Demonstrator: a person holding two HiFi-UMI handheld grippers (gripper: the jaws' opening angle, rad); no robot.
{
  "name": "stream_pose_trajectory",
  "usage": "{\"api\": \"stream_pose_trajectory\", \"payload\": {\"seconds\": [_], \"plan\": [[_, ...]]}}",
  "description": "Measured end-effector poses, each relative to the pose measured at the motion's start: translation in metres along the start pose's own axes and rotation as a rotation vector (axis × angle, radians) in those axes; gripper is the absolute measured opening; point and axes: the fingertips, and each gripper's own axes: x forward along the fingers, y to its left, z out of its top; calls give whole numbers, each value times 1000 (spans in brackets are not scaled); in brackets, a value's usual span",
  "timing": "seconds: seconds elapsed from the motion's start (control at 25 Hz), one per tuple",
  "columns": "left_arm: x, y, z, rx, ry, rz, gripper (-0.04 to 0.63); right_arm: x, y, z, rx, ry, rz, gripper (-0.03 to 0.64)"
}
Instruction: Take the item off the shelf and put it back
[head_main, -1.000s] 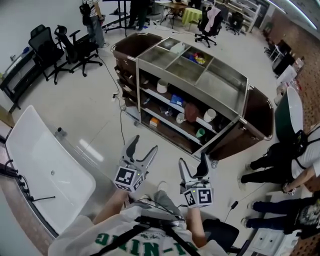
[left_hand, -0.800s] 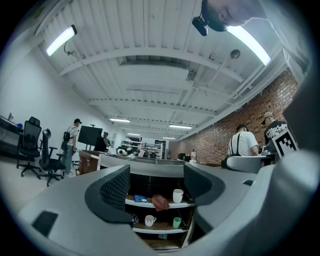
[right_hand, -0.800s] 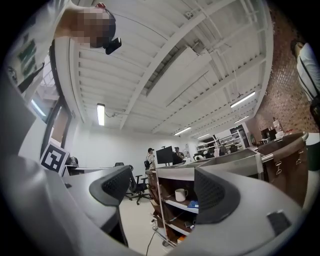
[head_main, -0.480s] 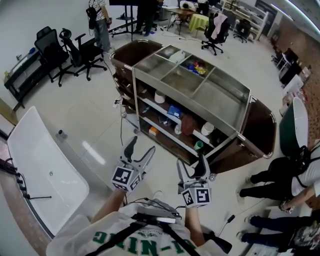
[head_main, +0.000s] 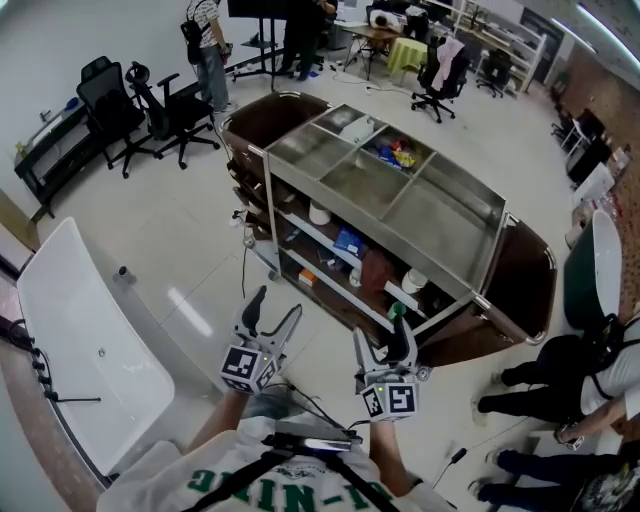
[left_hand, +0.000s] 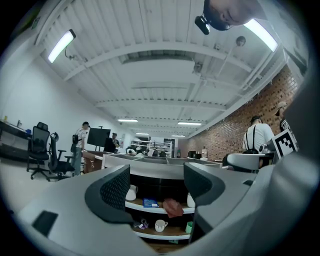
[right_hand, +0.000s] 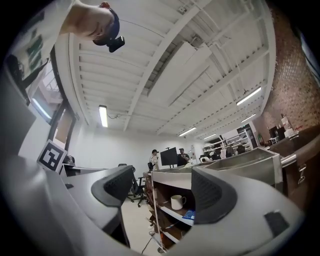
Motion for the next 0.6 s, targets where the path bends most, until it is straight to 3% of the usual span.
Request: {"api": "stream_pose_trajectory", "payload": {"seconds": [0.24,0.6], "plan": [[38,43,-8,5,-5,-51,313,37,-3,-8,-28,-10,-48,377],[104,112,-31,46,58,-278,313,104,8,-33,-60,-2,-200,377]]}}
